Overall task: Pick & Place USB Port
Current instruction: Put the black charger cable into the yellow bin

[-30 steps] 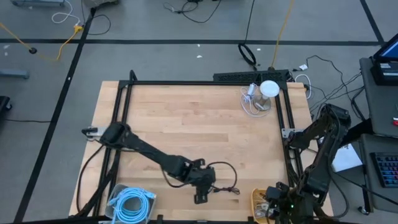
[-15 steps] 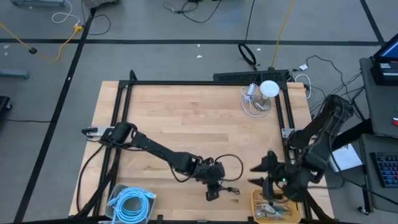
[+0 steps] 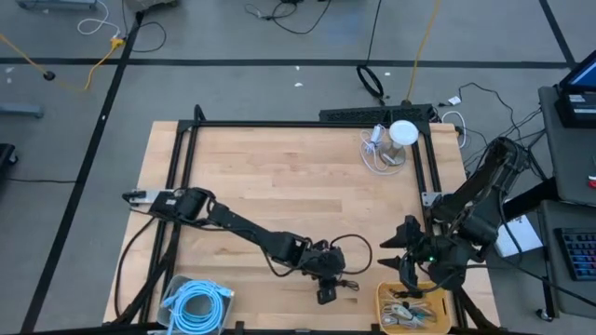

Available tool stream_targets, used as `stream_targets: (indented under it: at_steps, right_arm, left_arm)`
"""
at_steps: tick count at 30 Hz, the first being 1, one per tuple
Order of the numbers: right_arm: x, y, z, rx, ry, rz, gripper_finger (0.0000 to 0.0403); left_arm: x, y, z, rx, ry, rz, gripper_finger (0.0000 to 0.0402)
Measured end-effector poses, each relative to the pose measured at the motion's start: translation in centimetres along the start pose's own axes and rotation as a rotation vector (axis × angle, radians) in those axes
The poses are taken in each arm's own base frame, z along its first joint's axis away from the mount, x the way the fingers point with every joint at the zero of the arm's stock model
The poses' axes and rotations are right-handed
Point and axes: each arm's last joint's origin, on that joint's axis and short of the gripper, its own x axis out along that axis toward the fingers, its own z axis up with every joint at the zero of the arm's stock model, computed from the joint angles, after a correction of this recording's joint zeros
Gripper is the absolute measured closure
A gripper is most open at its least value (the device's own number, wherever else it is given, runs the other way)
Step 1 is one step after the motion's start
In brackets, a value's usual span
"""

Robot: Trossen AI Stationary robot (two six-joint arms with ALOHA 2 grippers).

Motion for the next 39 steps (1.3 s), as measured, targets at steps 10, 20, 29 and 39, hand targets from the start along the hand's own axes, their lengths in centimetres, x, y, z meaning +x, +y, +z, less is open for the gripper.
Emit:
stream_targets:
  at_steps: [10,20,29,39]
  right_arm:
    - [-0.4,-0.2,0.2,0.028,0.014,0.018,0.0195]
    - [-0.5,-0.2,0.2,0.021,0.013,0.020,0.0195]
    - [-0.5,-0.2,0.3,0.037,-0.003,0.022,0.0195]
    - [-0.5,0.5,1.0,0.117,-0.162,0.042,0.0195]
  left_arm:
    - [4.2,-0.9,-1.5,0.069,0.144,-0.004,0.0238]
    - [3.7,-0.5,-3.1,0.090,0.293,0.188,0.0331]
    - [2.7,-0.3,-2.0,-0.027,0.242,0.218,0.0396]
    - [-9.2,-5.1,4.5,-0.139,-0.248,0.328,0.0399]
